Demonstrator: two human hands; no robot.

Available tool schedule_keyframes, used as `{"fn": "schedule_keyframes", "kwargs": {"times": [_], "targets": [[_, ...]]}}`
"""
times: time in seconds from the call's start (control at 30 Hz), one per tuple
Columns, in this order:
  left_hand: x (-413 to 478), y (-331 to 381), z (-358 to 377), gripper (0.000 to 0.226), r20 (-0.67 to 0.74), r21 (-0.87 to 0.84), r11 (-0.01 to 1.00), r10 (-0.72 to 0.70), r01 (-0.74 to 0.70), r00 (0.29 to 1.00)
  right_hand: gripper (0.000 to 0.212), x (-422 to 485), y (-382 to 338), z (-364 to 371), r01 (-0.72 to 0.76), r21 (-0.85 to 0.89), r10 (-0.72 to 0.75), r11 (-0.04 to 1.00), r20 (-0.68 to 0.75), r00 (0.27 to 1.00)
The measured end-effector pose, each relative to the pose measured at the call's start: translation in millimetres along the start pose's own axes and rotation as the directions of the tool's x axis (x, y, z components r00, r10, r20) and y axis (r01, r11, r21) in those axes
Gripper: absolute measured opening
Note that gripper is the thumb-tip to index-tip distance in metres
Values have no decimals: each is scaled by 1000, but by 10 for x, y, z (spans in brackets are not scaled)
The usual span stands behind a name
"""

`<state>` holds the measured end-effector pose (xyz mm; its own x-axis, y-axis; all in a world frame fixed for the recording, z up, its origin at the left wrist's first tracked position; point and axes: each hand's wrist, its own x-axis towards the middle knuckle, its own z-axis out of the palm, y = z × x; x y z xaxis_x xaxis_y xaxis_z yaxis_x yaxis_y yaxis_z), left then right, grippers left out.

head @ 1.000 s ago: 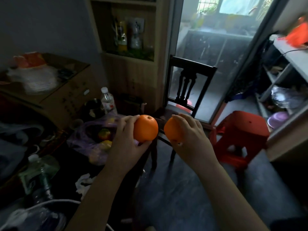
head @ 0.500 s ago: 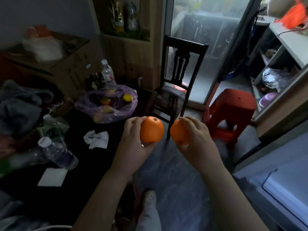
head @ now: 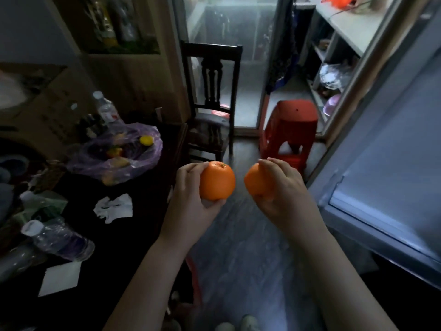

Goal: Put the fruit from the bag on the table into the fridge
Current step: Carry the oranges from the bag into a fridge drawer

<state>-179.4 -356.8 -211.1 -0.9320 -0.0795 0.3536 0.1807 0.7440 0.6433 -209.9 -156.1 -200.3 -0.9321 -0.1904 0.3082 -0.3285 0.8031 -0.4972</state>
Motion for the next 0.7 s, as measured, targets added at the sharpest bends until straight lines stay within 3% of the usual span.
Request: {"fn": "schedule_keyframes", "kwargs": {"times": [0.3,0.57,0.7], "targets": [[-229,305,481,78,177,-173,968,211,-181,961,68,-788,252,-267,-246,-33,244,969,-66,968],[-445,1175,889,78,320,-346,879,439,-329,840,68,-1599,524,-991,-460,-102,422,882,-261,868],[-620,1812,1134,77,320,-429,815,540,-389,779,64,-2047,671,-1520,-516,-134,444,846,-359,821]]}}
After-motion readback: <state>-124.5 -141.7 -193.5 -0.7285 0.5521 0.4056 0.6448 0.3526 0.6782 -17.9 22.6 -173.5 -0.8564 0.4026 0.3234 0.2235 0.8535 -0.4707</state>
